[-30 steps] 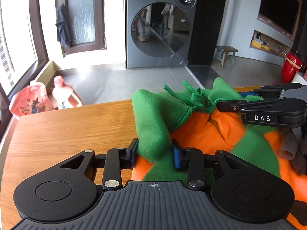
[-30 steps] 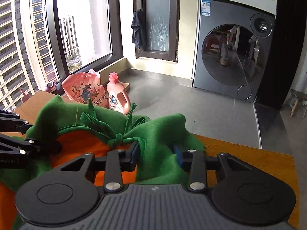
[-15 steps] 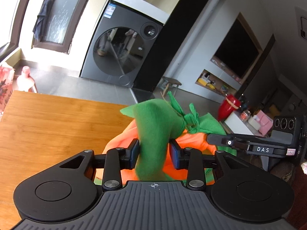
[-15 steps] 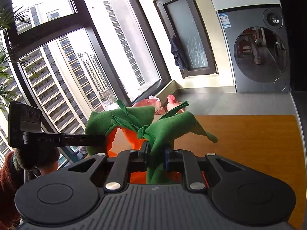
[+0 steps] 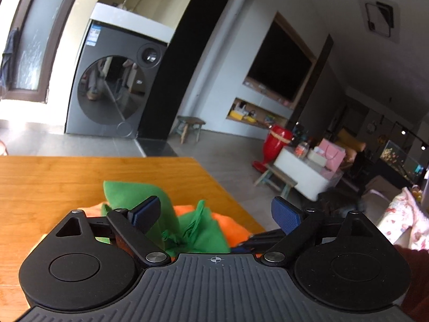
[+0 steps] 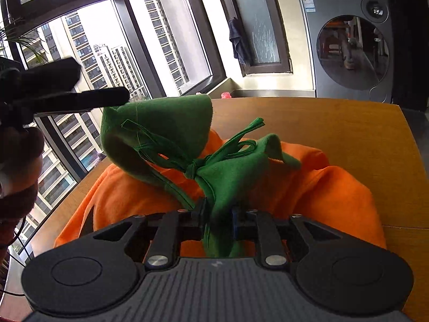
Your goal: Fold clothes
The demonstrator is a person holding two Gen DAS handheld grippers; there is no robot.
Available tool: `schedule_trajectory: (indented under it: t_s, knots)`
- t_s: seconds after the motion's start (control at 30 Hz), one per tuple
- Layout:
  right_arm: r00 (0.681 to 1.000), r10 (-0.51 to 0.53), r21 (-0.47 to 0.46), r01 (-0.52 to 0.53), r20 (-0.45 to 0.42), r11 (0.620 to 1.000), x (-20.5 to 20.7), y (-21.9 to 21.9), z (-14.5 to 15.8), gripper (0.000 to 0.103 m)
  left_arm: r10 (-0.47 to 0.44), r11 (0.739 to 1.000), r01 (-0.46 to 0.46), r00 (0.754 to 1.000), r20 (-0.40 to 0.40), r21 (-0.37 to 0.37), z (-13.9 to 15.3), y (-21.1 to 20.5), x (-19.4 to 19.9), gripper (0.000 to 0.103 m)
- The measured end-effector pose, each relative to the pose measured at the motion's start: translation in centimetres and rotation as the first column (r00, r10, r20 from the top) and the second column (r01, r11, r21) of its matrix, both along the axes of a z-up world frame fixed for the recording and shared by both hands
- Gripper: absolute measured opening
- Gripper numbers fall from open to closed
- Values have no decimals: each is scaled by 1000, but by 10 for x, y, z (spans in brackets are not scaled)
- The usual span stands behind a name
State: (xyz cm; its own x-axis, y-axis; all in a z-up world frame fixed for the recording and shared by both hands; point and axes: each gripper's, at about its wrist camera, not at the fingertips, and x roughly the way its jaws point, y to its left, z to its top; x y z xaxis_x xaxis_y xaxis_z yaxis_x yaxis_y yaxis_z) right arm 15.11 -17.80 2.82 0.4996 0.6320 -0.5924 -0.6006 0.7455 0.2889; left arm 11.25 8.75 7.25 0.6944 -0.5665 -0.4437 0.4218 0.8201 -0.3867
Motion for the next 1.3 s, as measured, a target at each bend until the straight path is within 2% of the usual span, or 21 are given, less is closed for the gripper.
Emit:
schedule_trajectory:
  t_s: [0.03,0.07,0.13,0.2,0.33,0.4,0.47,0.57,0.63,0.73,0.87,0.93,1.03,1.17,1.2,1.27,1.3]
  knots:
    - [1000,-10,-2,10,15,1000,-1,-5,5,26,27,999,-25,998,-49,29,-14,-2,9,91]
    - [999,-20,-4,21,32,1000,-2,-10,10,30,49,999,-47,993,-107,21,-28,2,14,90]
    - [994,-42,-12,43,96,999,-4,-21,22,57,72,996,-80,974,-217,-30,-53,16,21,90]
    - [988,-48,9,47,148,999,-7,-28,32,66,64,992,-90,962,-265,-87,-73,29,24,90]
    - [987,-39,98,24,155,995,8,-17,41,66,66,995,-83,971,-230,-64,-76,27,18,91]
    - [992,-13,115,-1,125,993,19,-4,31,66,68,996,-78,973,-222,-40,-74,24,18,91]
    - [993,-21,29,17,117,999,28,13,10,66,66,997,-72,976,-206,-22,-68,24,15,91]
    - [993,-55,-128,68,106,989,36,27,-27,67,35,998,-41,990,-136,-38,-49,29,3,95]
    - [991,-57,-124,72,123,990,33,27,-36,70,19,997,-25,997,-80,-66,-35,31,0,96]
    - [991,-51,-141,68,121,988,34,30,-35,75,17,996,-22,999,-50,-90,-31,29,11,98]
    - [995,-39,-125,51,97,991,37,29,-35,79,56,991,-80,974,-218,-103,-63,28,36,98]
    - [996,-33,-117,43,85,992,39,28,-35,84,64,991,-91,968,-243,-102,-77,32,37,98]
    - [998,-23,-105,30,67,994,41,27,-36,89,64,991,-90,969,-240,-101,-82,34,35,98]
    - [999,-11,-90,15,44,996,43,26,-36,90,64,991,-88,971,-229,-98,-82,34,33,98]
    - [998,-22,-112,28,61,993,42,24,-35,90,65,991,-89,971,-228,-96,-82,34,33,98]
    - [995,-41,-155,55,94,986,39,22,-34,101,67,992,-90,972,-227,-93,-82,33,33,98]
    - [993,-50,-176,69,111,982,38,20,-34,103,68,992,-91,972,-226,-91,-82,32,32,98]
